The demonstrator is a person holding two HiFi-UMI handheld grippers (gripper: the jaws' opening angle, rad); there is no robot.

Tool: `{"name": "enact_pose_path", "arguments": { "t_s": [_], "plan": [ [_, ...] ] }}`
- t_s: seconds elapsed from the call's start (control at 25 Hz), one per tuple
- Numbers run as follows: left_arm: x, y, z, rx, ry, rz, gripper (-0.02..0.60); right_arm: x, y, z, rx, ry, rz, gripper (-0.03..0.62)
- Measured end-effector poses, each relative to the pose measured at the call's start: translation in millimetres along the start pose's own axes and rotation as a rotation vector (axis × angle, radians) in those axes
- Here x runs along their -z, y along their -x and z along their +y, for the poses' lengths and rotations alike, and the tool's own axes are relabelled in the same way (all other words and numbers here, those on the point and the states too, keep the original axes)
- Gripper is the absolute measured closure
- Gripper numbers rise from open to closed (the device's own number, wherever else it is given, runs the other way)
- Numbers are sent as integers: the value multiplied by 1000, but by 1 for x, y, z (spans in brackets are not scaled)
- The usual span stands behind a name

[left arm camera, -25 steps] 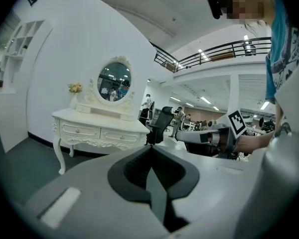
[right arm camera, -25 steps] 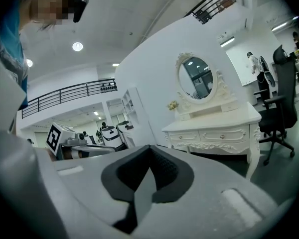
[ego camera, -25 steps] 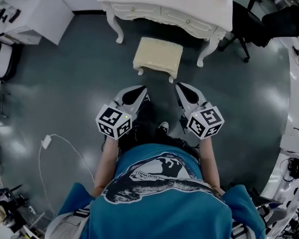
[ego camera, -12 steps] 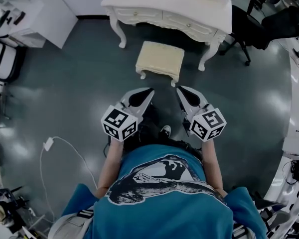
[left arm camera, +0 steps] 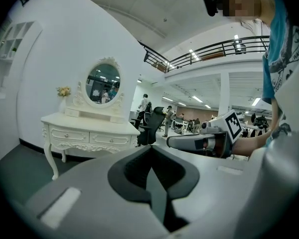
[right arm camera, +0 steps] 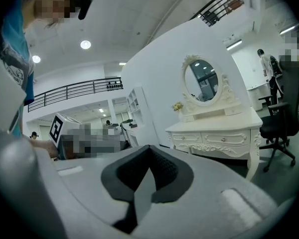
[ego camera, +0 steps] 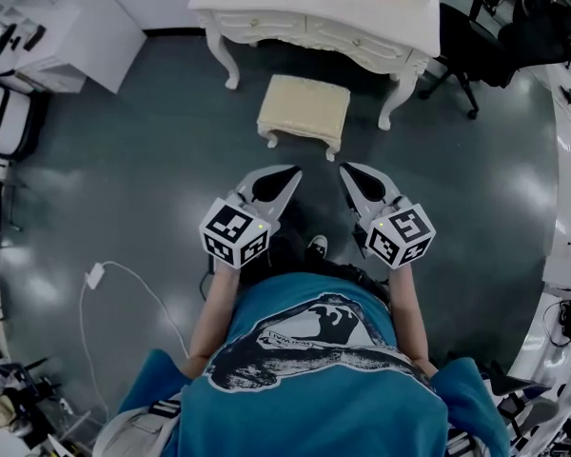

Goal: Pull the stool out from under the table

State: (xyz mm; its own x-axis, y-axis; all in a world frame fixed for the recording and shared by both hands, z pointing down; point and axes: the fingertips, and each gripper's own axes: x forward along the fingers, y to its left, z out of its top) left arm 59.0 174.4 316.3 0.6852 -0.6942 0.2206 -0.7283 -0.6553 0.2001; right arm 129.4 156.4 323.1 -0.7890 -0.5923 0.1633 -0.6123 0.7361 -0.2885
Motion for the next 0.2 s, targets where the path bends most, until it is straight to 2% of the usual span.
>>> {"name": "enact_pose_path", "arguments": {
  "t_s": [0.2],
  "plan": [
    [5, -9, -10, 16, -10, 24, 569, 1, 6, -5, 1, 2, 0, 594]
  ]
}}
